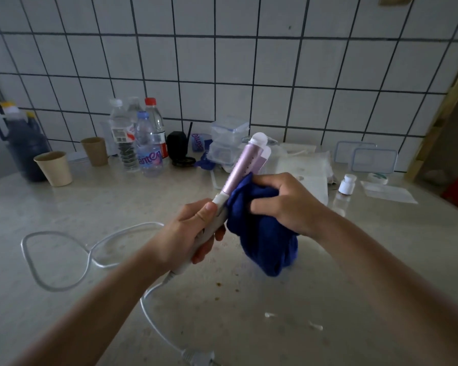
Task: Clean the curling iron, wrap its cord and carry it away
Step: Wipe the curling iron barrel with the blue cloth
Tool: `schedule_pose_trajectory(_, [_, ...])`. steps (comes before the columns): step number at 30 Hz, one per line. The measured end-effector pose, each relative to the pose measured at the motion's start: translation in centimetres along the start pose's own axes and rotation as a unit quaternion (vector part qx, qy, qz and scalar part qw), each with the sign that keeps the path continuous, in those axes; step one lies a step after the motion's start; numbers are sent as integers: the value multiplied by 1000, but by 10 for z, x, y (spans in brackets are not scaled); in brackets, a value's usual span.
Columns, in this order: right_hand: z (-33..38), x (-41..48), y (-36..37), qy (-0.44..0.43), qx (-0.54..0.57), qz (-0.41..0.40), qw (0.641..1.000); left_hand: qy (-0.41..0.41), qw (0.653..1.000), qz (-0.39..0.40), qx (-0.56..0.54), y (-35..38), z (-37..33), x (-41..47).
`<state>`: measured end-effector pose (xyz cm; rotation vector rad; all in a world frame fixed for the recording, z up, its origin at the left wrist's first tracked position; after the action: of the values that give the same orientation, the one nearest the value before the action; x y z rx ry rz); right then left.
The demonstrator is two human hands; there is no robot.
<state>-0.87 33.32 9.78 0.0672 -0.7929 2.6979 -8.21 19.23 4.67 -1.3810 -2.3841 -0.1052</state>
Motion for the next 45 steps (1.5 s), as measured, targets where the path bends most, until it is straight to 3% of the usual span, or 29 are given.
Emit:
schedule_pose_trajectory(4, [1, -5, 1, -22, 36, 2, 999, 25, 1000, -6, 2, 2, 2, -1])
schedule_pose_trajectory(11, [14, -9, -8, -109, 62, -94, 988, 36, 999, -29, -29, 2, -3, 1])
schedule_pose_trajectory(16, [13, -6, -35, -109, 110, -154, 976, 11, 999, 0, -47, 8, -6, -1])
schedule_pose_trajectory(20, [17, -3, -41, -83, 90, -68, 990, 8, 999, 21, -48, 14, -5, 0])
schedule_pose_trajectory(25, [9, 0, 5, -29, 47, 47, 997, 4, 999, -11, -51, 5, -1, 0])
schedule_pose_trajectory(33, [9, -1, 3, -69, 62, 2, 996, 4, 999, -21, -42, 4, -5, 1])
schedule_pose_trajectory(39, [13, -3, -48, -87, 106, -85, 987, -12, 999, 26, -23, 17, -10, -2])
schedule_pose_trajectory(45, [5, 0, -24, -31, 60, -48, 997, -10, 1000, 8, -17, 15, -9, 0])
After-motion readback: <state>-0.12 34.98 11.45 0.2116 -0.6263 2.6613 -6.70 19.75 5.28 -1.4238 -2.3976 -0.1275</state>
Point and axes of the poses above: each hand's wrist, its own x-axis towards the middle knuckle, its own y-axis out of the palm, z = x × y, the point moved 9 cm from there along x, towards the middle knuckle, and after that the axes turned 9 degrees about y, right-handed, at the moved point
